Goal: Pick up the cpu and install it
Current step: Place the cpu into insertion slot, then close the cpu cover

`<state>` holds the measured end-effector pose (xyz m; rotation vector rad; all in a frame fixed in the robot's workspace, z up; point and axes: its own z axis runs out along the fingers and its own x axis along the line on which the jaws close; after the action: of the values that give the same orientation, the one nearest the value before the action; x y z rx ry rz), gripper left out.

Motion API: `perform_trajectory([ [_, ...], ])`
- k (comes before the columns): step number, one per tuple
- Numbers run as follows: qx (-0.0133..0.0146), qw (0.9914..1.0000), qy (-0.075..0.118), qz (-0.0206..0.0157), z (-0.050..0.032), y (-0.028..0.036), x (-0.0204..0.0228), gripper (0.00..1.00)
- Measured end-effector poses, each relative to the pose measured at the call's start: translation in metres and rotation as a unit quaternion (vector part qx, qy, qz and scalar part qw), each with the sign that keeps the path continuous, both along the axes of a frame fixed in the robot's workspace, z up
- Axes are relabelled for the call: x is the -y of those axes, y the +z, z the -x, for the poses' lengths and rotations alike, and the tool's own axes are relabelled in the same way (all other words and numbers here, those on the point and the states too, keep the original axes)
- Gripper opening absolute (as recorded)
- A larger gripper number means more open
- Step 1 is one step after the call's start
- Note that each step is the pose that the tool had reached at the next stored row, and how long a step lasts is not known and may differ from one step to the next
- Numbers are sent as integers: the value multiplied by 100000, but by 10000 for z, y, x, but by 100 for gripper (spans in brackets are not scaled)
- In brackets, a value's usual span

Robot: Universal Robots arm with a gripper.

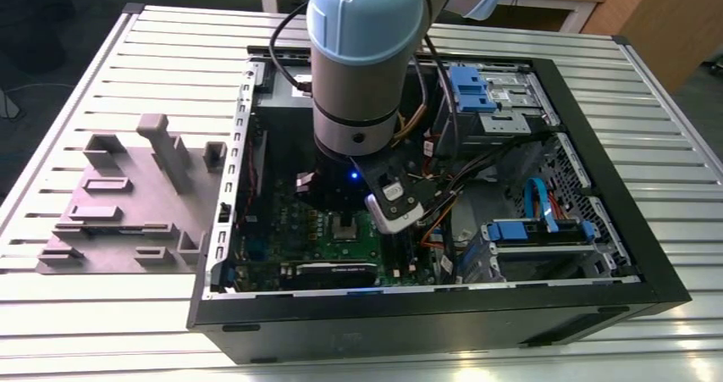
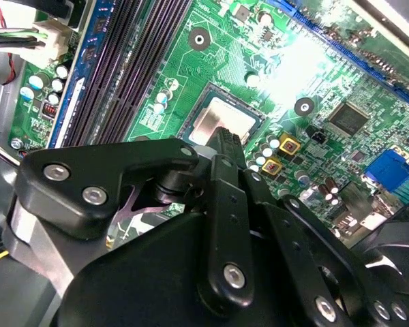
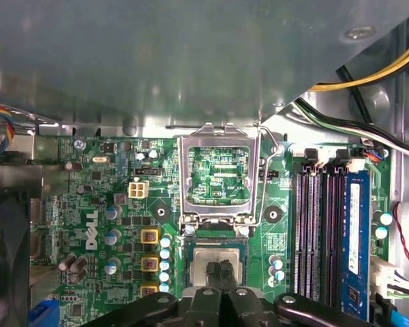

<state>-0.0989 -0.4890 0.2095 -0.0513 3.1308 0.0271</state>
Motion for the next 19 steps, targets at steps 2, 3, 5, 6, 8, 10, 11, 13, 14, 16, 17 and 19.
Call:
perform_trajectory([
  [2,0,100000,-3,-3,0,0,0,10],
  [3,2,100000,-1,-4,0,0,0,10],
  [5,-5,100000,1,15,0,11,2,10],
  [6,-2,100000,0,6,0,20,1,10],
  [8,4,100000,-1,-7,0,32,1,10],
  [10,8,100000,-2,-14,0,39,1,10],
  [11,8,100000,-1,-15,0,39,1,10],
  [13,3,100000,1,-6,0,49,1,10],
  [14,4,100000,0,-6,0,57,1,10],
  [16,2,100000,-1,-6,0,58,1,10],
  [17,4,100000,0,-6,0,59,1,10],
  [19,-7,100000,1,19,0,75,1,10],
])
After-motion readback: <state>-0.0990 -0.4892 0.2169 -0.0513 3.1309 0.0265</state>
